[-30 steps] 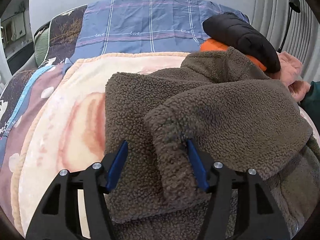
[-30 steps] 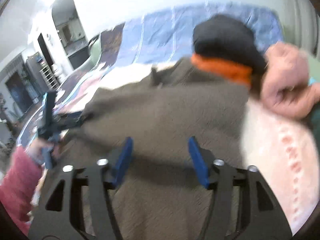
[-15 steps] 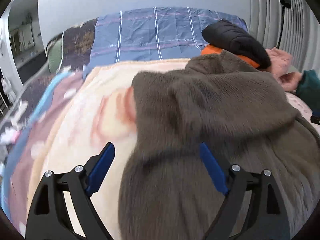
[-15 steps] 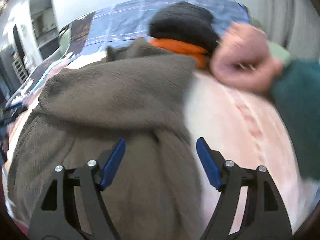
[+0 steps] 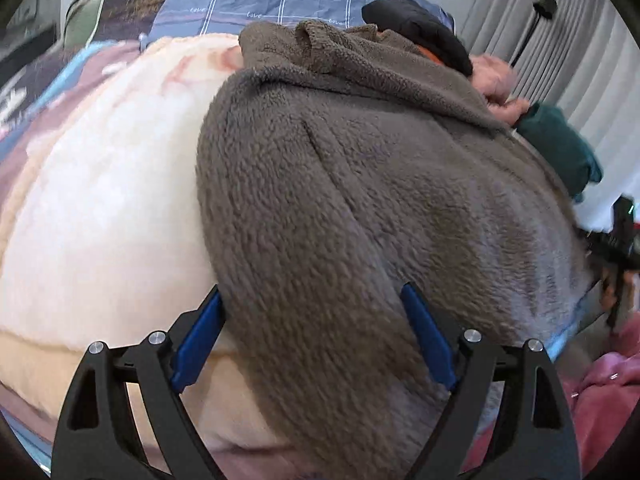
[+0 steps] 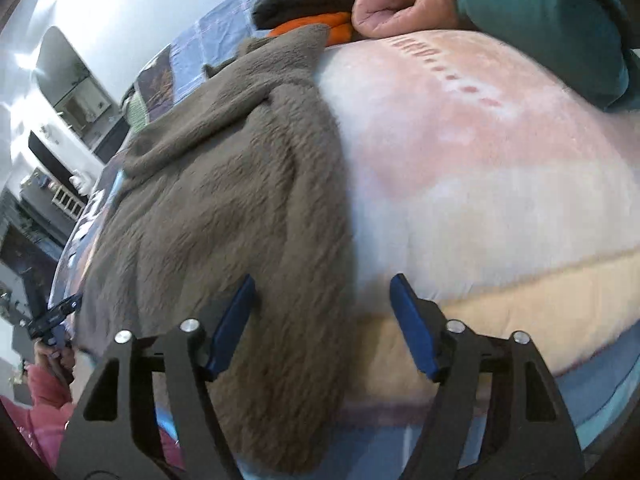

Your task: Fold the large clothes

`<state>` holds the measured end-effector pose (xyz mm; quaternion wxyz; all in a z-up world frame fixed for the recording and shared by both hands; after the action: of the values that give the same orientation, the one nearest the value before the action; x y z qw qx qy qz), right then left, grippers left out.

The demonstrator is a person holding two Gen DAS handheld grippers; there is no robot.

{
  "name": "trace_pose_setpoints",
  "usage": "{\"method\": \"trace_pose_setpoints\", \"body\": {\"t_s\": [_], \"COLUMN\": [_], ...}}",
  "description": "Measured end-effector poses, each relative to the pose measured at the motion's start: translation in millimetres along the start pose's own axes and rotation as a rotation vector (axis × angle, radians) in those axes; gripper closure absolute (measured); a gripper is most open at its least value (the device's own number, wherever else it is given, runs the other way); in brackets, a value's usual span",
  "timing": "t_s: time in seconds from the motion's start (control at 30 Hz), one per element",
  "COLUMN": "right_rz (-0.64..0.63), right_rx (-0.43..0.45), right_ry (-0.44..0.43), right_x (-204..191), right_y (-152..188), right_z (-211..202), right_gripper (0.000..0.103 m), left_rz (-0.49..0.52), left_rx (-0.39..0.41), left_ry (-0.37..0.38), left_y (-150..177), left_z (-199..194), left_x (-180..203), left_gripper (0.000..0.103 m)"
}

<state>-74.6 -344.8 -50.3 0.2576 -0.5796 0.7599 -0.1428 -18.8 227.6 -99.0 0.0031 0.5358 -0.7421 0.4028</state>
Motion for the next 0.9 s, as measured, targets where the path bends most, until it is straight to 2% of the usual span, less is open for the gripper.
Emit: {"method": "trace_pose_setpoints", "body": {"t_s": [0.03,0.23,0.33,0.47,0.57,0.6,0.63,0.7,0.77,0.9], "right_rz": [-0.003,0.016,0.045,0.003,-0.013,-0.01,-0.012,-0.008,0.008,-0.011], "right_rx": [-0.009,0.015,0.01,0.0,-0.022,-0.022,-0.018,-0.015,-0.023,-0.025], "right_ry": [-0.02,-0.091,-0.116,-0.156,-0.172,-0.18,-0.186,-0.197,-0.198,-0.18], "right_x": [-2.0,-6.2,-5.2,-22.7,-35.7,-36.9,-36.1,-32.8,-28.2,-32.8], "right_y": [1.8,20.8,20.1,8.1,1.4,1.9,3.0,6.2,8.6,13.0], "right_z": [-1.3,-11.6,-11.3,-4.2,5.6,4.9,3.2,-0.4,-1.9,-6.3], "right_gripper": [0.04,0.044,0.044,0.044,0.044,0.044,0.044,0.045,0.046,0.044], "left_rz": [-0.004,-0.016,-0.034,-0.012,0.015,0.017,0.014,0.0,-0.017,0.014], "left_rx": [0.003,0.041,0.057,0.044,0.04,0.046,0.064,0.092,0.108,0.072], "left_ry": [0.013,0.089,0.112,0.129,0.118,0.107,0.09,0.065,0.058,0.017], "left_y": [3.8,26.3,24.2,11.3,5.0,4.8,5.8,7.9,8.9,10.6], "left_z": [-2.1,-4.8,-4.9,6.6,13.8,12.7,8.0,-1.4,-8.0,-4.1], "left_x": [1.9,14.2,11.9,22.2,32.9,34.2,33.5,29.6,26.5,32.2], "left_gripper": [0.016,0.016,0.016,0.018,0.027,0.036,0.052,0.07,0.072,0.07]}}
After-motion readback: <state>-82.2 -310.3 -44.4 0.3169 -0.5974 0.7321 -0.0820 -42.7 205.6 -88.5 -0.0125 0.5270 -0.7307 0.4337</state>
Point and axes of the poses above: each gripper's, at about its wrist camera, not at the fingertips, and z roughly the way its jaws point, x to its right, y to its underside, the point moved 2 cm from there along z, roughly the way its jaws point, and after that the axes turned 13 degrees about y, right-handed, at the moved point
